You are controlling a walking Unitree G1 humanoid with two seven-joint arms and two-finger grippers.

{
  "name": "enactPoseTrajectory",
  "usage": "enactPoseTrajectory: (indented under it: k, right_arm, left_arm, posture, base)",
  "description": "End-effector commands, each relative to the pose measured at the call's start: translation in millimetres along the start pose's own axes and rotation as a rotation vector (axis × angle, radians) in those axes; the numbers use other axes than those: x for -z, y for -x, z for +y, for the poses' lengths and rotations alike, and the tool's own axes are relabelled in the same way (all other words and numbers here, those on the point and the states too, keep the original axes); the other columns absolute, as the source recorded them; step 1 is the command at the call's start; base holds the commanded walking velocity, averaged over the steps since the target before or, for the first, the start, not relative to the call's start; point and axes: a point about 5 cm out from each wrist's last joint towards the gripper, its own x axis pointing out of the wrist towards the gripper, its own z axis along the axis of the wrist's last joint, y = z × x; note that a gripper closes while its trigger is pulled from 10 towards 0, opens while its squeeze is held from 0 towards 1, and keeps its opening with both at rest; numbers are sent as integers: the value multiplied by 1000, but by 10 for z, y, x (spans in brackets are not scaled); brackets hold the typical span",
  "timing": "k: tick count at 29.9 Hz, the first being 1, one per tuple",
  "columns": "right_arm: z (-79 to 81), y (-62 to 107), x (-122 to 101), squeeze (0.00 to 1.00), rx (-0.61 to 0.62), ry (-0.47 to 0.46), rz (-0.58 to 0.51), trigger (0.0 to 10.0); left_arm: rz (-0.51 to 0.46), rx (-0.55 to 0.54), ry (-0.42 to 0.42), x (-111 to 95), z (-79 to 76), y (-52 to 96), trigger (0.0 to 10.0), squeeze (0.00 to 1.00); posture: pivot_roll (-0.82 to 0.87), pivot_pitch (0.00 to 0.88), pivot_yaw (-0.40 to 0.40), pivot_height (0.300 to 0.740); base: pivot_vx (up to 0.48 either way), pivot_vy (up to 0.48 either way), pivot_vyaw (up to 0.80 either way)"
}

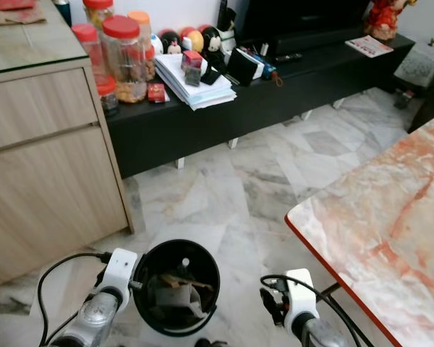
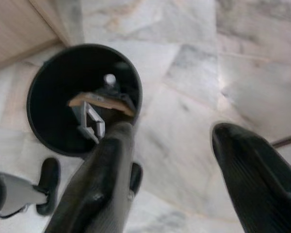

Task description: Picking trash to rubbish bin

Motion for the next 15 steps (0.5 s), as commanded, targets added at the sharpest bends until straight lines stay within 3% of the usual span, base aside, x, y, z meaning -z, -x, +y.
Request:
enactPoseTrajectory:
  k: [1, 6, 15]
  right_arm:
    - [-193, 81, 240, 0, 118, -14, 68, 10000]
    - [-281, 128, 469, 0, 219, -67, 127, 10000]
    - [-310, 131, 535, 0, 286, -167, 82, 10000]
  left_arm:
    - [83, -16, 8, 240, -17, 106, 10000, 0]
    - [184, -35, 7, 534, -28, 268, 10000, 0]
    - [305, -89, 48, 827, -13, 453, 10000, 0]
  posture:
    - [21, 77, -149, 740]
    - [54, 45, -137, 740]
    - [71, 15, -138, 740]
  base:
    - [0, 0, 0]
    - [0, 0, 0]
    - [0, 0, 0]
